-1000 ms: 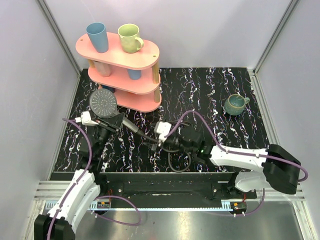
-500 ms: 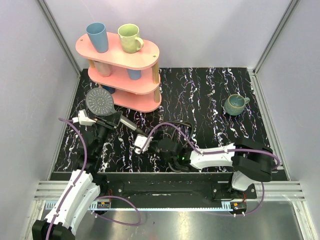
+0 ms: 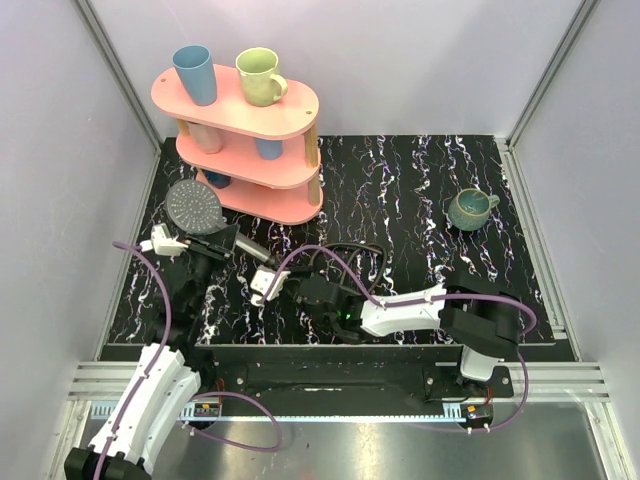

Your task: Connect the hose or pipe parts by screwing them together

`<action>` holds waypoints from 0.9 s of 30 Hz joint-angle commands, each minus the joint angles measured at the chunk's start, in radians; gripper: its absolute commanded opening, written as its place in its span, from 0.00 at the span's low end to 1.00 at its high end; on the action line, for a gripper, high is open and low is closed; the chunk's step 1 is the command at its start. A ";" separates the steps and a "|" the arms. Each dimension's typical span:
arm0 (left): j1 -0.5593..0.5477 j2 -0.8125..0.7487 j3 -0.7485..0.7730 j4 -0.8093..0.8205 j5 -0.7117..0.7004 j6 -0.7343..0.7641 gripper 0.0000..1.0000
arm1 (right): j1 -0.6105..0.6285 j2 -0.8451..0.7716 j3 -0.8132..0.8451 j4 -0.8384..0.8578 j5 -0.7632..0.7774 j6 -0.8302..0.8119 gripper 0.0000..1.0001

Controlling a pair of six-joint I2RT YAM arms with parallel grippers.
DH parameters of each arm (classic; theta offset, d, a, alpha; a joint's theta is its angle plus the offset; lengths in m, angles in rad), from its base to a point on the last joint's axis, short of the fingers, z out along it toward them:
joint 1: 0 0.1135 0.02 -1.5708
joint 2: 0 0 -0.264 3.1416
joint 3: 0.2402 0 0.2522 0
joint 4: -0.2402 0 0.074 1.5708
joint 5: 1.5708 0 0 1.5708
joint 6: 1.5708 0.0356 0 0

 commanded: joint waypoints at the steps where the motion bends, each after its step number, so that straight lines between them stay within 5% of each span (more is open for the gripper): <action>1: -0.011 -0.031 0.006 0.160 0.093 -0.020 0.00 | 0.006 -0.021 0.039 0.046 -0.056 0.048 0.00; 8: -0.011 0.036 -0.236 0.697 0.229 -0.067 0.00 | -0.136 -0.156 0.062 -0.107 -0.384 0.314 0.00; 12: -0.014 0.119 -0.264 0.923 0.297 -0.063 0.00 | -0.254 -0.231 0.042 -0.126 -0.701 0.424 0.00; 19: -0.057 0.275 -0.322 1.332 0.304 -0.029 0.00 | -0.428 -0.201 0.109 -0.115 -1.036 0.616 0.00; 27: -0.071 0.360 -0.258 1.440 0.373 0.086 0.00 | -0.554 -0.090 0.135 0.149 -1.407 0.958 0.00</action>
